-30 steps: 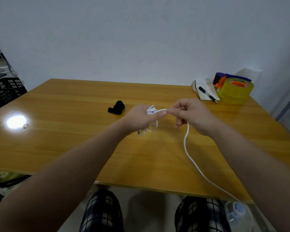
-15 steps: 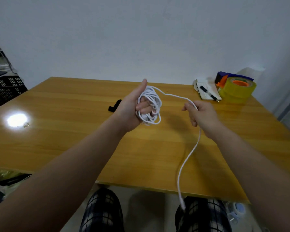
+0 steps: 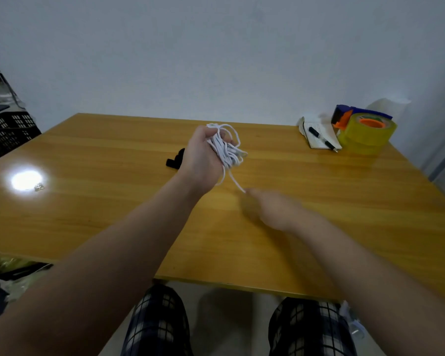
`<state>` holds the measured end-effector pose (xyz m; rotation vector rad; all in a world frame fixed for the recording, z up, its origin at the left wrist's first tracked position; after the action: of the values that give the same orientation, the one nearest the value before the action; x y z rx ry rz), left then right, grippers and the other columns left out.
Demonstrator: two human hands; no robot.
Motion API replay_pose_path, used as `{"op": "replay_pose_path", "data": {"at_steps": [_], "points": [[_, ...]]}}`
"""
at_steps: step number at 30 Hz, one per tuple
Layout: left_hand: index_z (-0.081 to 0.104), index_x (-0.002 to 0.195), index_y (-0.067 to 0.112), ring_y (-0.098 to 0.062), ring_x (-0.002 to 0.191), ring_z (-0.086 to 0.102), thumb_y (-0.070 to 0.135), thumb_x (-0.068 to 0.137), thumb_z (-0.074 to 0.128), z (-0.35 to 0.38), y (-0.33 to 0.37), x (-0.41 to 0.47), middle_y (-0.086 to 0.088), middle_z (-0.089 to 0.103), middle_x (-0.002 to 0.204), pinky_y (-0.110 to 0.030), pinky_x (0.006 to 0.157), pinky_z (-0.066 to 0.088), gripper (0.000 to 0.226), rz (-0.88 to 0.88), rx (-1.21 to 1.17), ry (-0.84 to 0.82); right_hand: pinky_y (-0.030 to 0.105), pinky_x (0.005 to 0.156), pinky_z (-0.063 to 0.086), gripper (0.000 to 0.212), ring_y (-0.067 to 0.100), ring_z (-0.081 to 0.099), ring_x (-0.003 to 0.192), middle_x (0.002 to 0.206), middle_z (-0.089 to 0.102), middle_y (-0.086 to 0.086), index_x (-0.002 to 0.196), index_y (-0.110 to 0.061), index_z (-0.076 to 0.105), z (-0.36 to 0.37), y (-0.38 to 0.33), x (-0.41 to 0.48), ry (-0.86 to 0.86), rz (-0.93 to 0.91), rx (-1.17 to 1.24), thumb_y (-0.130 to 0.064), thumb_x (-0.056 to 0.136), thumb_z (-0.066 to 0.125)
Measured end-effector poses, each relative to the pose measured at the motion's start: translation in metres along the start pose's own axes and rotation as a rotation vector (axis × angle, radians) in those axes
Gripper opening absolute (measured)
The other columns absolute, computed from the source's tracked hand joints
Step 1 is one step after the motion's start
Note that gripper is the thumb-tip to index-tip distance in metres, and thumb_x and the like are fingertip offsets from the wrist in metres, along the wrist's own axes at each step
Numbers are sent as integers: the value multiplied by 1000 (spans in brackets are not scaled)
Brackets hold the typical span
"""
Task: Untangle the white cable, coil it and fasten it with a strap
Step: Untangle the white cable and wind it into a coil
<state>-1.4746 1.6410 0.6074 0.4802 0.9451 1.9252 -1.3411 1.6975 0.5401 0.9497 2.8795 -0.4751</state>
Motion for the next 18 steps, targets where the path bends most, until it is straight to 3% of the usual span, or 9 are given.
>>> {"op": "replay_pose_path", "data": {"at_steps": [3,7,9,11,13,14,16,18], "points": [[51,74,3,-26,65,50,15,95,42,-18,3,13,-13,53,71,-37,68,39,26,48,234,169,33,84,40,60,31,49,122,139,48,9,147,-40,13,-2,-24,-16,-79,-118,-200,-14,96,30],[59,69,8,-29,76,57,20,91,51,-36,2,21,-7,62,57,-40,73,41,27,85,682,255,34,75,42,46,29,55,114,126,57,4,141,-35,33,-18,-34,-18,86,-231,-331,-18,98,32],[59,70,6,-28,77,57,20,89,51,-42,1,19,-5,63,57,-40,73,42,25,90,797,236,32,67,37,36,27,57,109,117,59,3,133,-32,43,-22,-35,-18,157,-263,-365,-23,99,35],[59,87,0,-25,77,53,22,89,50,-45,-1,15,-12,60,75,-35,70,41,24,100,912,202,30,62,32,30,24,56,106,110,56,2,126,-27,49,-26,-35,-19,220,-291,-380,-27,99,35],[51,112,-3,-22,82,52,36,95,43,-46,-9,10,-13,55,94,-32,72,42,43,86,1135,116,30,59,29,25,24,54,99,101,55,2,116,-20,57,-33,-37,-20,346,-383,-325,-24,97,40],[46,120,-3,-23,92,54,48,95,37,-46,-14,8,-13,55,104,-35,81,44,57,99,1243,56,31,58,29,20,26,54,91,93,56,4,107,-17,60,-36,-38,-21,424,-464,-289,-20,95,45],[45,119,0,-30,113,51,70,87,24,-50,-19,1,-18,54,116,-44,100,39,80,122,1400,-69,33,56,35,13,27,53,78,81,55,5,93,-13,63,-42,-36,-23,538,-546,-218,-14,88,51],[50,97,14,-26,107,53,77,83,17,-54,-22,-2,-7,54,98,-41,96,40,72,113,1469,-156,38,62,44,13,27,54,83,86,57,6,94,-13,64,-48,-28,-19,552,-500,-82,-9,87,53]]}}
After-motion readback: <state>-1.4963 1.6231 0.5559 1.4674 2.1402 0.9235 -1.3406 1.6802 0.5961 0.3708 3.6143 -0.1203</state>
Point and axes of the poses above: each hand's wrist, its own x-axis towards the middle knuckle, its own z-axis out of the palm, y = z × x, the point moved 5 cm from there along x, towards the middle knuckle
